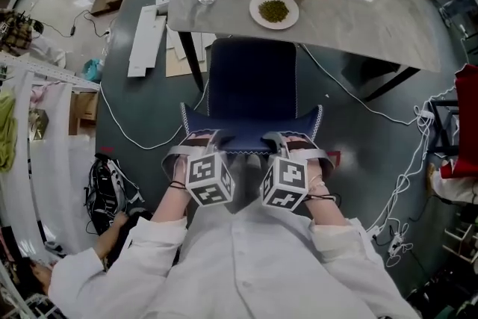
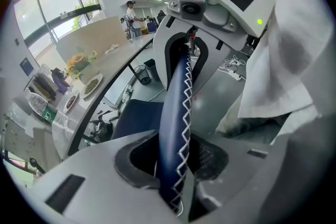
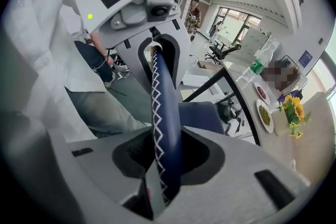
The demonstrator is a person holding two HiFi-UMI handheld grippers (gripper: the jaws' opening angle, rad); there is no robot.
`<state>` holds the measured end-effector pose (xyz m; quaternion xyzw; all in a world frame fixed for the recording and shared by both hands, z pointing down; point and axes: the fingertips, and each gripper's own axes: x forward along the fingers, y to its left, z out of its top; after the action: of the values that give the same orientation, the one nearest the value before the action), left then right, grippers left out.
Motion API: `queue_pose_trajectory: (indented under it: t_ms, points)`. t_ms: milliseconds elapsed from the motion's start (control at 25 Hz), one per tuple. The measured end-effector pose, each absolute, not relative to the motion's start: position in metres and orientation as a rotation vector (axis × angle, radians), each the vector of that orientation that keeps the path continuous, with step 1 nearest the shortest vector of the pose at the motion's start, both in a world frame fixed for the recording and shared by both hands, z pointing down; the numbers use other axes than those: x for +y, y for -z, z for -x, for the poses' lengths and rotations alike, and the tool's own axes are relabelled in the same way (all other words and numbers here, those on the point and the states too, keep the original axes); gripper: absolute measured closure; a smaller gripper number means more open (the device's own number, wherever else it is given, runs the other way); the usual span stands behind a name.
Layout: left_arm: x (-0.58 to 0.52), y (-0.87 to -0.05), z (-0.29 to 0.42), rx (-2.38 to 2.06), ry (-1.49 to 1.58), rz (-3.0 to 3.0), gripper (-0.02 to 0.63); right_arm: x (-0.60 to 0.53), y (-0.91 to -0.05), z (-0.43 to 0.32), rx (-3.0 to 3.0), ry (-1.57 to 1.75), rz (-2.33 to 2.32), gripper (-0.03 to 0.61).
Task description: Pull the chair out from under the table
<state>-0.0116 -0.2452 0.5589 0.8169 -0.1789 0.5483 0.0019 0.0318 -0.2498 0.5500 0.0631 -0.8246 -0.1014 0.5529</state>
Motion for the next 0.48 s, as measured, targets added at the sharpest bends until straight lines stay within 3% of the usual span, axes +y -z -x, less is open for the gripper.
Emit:
queue_pose_trajectory:
  t_ms: [480]
  points:
    - [-0.162, -0.555, 0.018, -0.504, -1.738, -2.592, 0.491, -0.165, -0.547, -0.025, -1.942, 0.201, -0.172, 0.479]
